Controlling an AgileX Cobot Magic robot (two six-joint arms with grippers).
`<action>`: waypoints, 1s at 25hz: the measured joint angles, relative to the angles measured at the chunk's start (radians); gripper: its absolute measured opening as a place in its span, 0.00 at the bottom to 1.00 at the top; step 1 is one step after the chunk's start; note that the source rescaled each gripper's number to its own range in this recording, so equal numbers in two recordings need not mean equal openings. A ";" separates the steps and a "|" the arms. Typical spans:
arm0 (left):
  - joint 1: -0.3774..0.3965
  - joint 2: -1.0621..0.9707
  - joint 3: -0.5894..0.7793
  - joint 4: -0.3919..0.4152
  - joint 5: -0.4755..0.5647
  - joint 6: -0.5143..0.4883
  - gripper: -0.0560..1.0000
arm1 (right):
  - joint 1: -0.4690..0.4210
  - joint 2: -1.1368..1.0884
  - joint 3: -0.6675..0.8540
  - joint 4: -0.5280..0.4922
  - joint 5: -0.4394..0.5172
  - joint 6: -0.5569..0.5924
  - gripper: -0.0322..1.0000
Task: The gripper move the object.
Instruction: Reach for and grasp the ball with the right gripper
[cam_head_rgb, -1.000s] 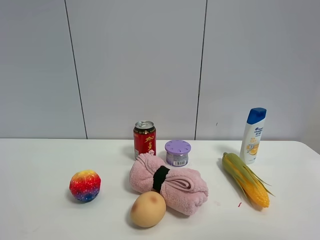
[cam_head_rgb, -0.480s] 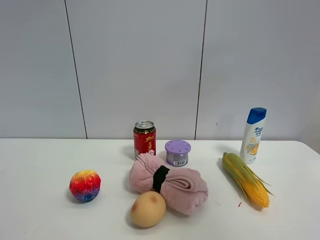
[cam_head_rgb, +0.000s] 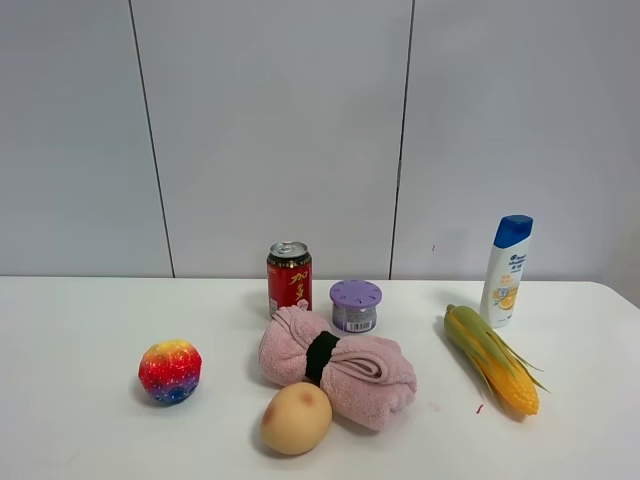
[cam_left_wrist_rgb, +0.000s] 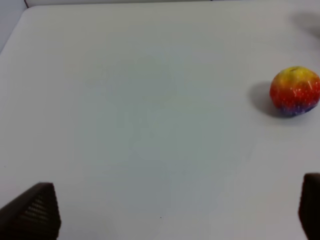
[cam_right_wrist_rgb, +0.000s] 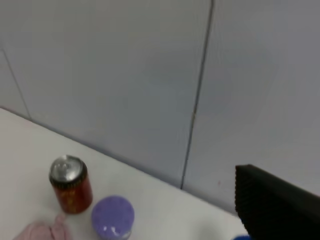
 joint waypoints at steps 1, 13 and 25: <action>0.000 0.000 0.000 0.000 0.000 0.000 1.00 | 0.034 0.018 -0.017 -0.007 -0.006 -0.005 1.00; 0.000 0.000 0.000 0.000 0.000 0.000 1.00 | 0.456 0.239 -0.038 -0.113 -0.195 0.033 1.00; 0.000 0.000 0.000 0.000 0.000 0.000 1.00 | 0.751 0.527 -0.038 -0.184 -0.460 0.067 0.99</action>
